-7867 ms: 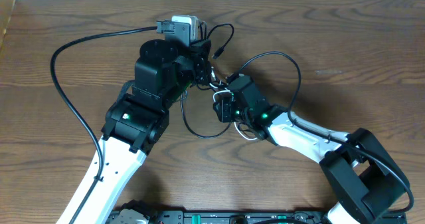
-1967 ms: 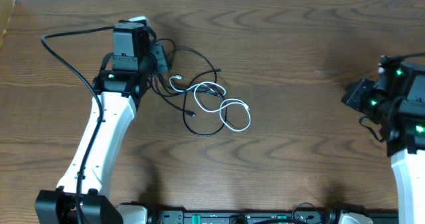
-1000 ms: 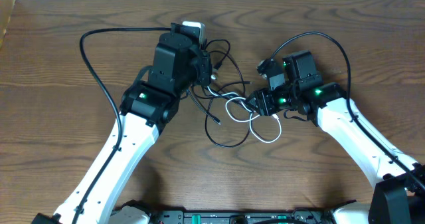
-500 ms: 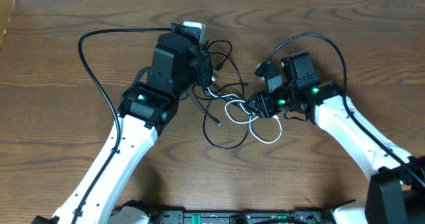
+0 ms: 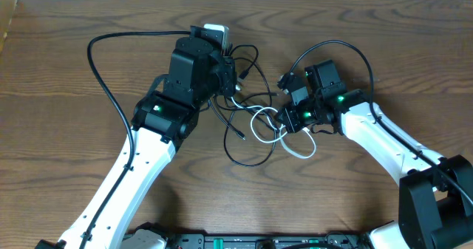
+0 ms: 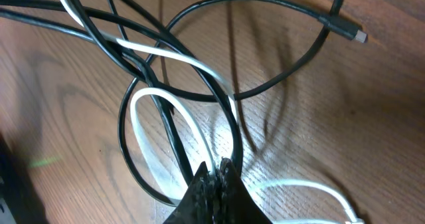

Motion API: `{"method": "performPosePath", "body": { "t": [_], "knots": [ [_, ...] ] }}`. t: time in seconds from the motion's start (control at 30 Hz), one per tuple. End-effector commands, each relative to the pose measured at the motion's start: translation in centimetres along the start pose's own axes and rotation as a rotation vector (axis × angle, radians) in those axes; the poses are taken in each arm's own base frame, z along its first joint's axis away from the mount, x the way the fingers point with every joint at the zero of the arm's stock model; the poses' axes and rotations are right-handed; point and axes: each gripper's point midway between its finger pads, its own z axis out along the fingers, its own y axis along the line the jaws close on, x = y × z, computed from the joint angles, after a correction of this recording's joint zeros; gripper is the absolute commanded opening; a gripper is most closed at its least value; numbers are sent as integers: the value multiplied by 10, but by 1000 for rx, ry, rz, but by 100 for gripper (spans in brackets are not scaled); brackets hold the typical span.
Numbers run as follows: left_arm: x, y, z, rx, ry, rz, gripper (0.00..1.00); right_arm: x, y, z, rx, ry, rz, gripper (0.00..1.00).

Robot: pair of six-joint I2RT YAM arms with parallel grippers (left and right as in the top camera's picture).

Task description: Untangle cables

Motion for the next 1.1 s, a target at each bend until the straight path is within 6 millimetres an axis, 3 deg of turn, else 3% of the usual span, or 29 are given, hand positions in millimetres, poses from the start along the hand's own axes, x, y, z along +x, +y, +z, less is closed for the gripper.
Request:
{"method": "performPosePath", "body": {
  "t": [0.0,0.17,0.33,0.43,0.53,0.77,0.9,1.0,1.07],
  "knots": [
    [-7,-5,-8,22,-27,-10,8,-1,4,2,-17,1,-16,1],
    [-6,-5,-8,21,-24,-10,8,-5,15,-3,-71,-18,-25,1],
    [-3,-4,-8,17,-12,-6,8,-29,47,-33,-171,-133,-102,1],
    [-2,-4,-8,16,-8,13,8,-46,63,-64,-165,-237,-156,1],
    [-3,3,-8,-20,-14,20,8,-58,60,-103,-69,-340,-135,1],
    [3,14,-3,-78,8,45,8,-57,83,-201,-96,-560,-194,1],
    [6,15,1,-81,21,44,8,-49,75,-235,-35,-635,-181,1],
    [6,14,1,-80,20,44,8,-38,54,-241,43,-623,-122,1],
    [6,14,1,-80,20,44,8,-28,39,-234,72,-575,-48,1]
  ]
}}
